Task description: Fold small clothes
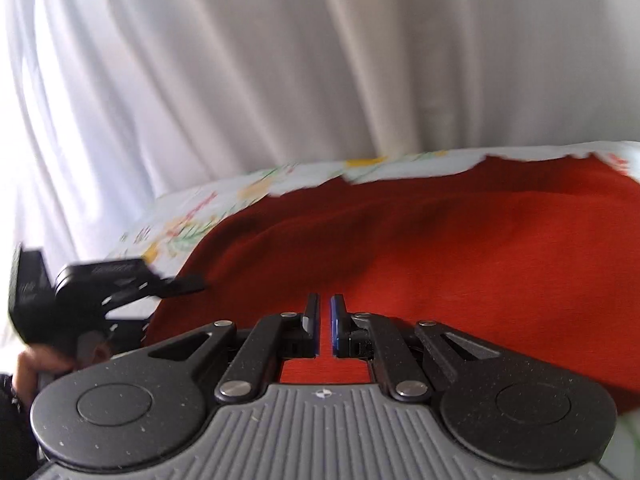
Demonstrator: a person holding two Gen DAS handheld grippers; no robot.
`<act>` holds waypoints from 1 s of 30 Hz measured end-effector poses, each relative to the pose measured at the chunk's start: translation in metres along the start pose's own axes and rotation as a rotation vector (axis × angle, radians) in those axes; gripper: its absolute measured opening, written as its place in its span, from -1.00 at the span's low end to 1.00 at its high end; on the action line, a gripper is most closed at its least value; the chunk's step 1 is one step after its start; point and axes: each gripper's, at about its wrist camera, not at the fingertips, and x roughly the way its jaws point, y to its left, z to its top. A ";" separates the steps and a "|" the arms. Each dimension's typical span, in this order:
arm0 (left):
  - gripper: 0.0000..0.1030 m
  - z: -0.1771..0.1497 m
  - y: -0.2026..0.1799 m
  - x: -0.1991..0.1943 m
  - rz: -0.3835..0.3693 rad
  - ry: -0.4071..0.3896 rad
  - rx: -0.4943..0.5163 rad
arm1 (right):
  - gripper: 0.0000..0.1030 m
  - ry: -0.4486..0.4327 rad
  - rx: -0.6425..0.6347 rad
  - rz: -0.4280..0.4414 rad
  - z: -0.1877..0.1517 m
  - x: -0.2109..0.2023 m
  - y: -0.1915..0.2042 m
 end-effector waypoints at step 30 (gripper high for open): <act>-0.75 -0.024 -0.102 -0.024 -0.172 -0.030 0.146 | -0.91 -0.129 0.142 -0.080 -0.016 -0.040 -0.041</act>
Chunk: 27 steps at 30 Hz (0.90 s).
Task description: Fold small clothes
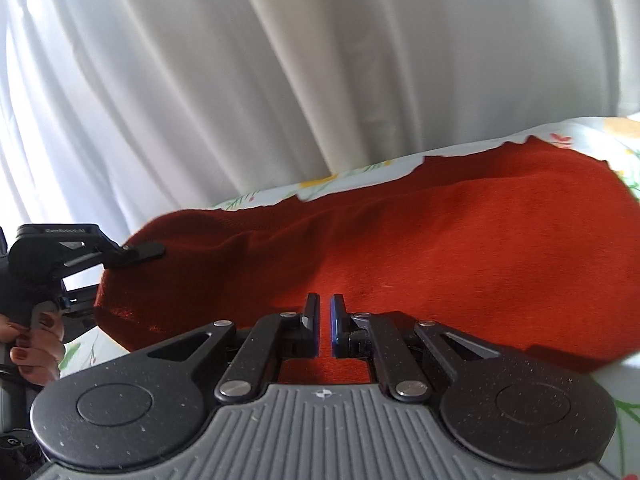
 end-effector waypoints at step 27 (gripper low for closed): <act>0.09 -0.056 -0.025 -0.001 0.100 0.018 0.148 | -0.91 -0.021 0.037 0.085 0.029 -0.014 -0.012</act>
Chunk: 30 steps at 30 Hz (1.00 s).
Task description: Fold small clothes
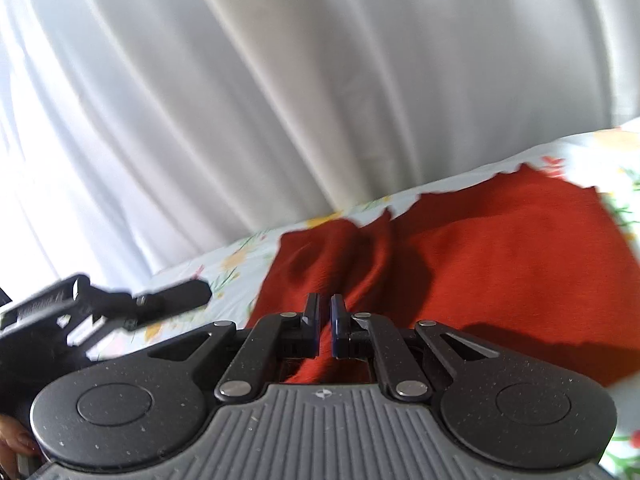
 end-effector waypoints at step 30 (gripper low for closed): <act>0.27 -0.022 0.010 0.038 0.028 0.122 -0.026 | -0.89 0.155 -0.090 -0.088 0.003 0.057 0.007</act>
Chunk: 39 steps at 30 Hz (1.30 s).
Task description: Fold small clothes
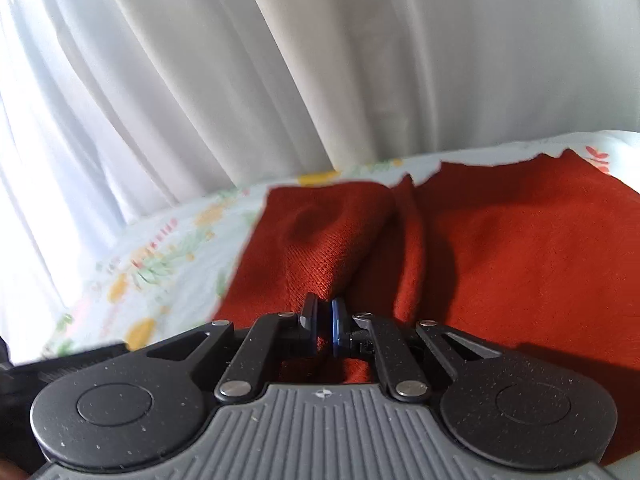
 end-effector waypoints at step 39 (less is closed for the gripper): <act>0.42 -0.042 -0.049 0.001 0.080 0.144 0.363 | -0.75 -0.127 -0.235 -0.226 0.064 -0.033 -0.017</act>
